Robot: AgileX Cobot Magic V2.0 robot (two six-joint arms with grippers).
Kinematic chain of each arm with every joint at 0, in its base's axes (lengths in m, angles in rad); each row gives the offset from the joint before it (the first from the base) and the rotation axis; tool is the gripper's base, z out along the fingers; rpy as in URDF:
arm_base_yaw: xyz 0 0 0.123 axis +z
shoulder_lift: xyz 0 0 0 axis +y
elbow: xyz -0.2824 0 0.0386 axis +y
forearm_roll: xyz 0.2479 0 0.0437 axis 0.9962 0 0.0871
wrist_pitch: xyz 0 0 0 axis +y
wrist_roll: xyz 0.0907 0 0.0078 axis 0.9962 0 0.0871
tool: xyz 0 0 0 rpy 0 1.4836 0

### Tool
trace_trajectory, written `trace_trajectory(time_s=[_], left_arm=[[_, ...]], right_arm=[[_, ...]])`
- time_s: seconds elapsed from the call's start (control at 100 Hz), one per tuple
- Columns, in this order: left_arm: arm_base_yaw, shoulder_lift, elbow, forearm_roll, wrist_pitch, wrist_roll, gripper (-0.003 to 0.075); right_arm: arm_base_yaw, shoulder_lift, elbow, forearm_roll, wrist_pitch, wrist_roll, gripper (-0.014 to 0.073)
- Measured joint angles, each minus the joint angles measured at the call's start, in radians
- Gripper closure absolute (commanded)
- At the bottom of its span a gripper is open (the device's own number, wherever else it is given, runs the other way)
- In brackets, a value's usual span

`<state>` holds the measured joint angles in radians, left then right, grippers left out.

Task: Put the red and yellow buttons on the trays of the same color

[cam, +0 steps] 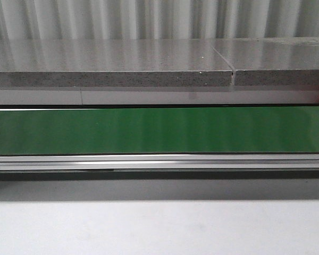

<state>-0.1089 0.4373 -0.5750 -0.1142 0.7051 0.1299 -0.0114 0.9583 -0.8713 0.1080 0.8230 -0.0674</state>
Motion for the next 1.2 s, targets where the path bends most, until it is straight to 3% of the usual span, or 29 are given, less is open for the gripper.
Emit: trace_trajectory(time_s=[0.73, 1.2], left_arm=[[0.0, 0.0, 0.0, 0.0, 0.0, 0.0, 0.0741], [0.0, 0.0, 0.0, 0.0, 0.0, 0.0, 0.0741]], right_arm=[[0.0, -0.446, 0.254, 0.0, -0.005, -0.002, 0.0715], [0.0, -0.476, 0.272, 0.0, 0.003, -0.002, 0.0715]])
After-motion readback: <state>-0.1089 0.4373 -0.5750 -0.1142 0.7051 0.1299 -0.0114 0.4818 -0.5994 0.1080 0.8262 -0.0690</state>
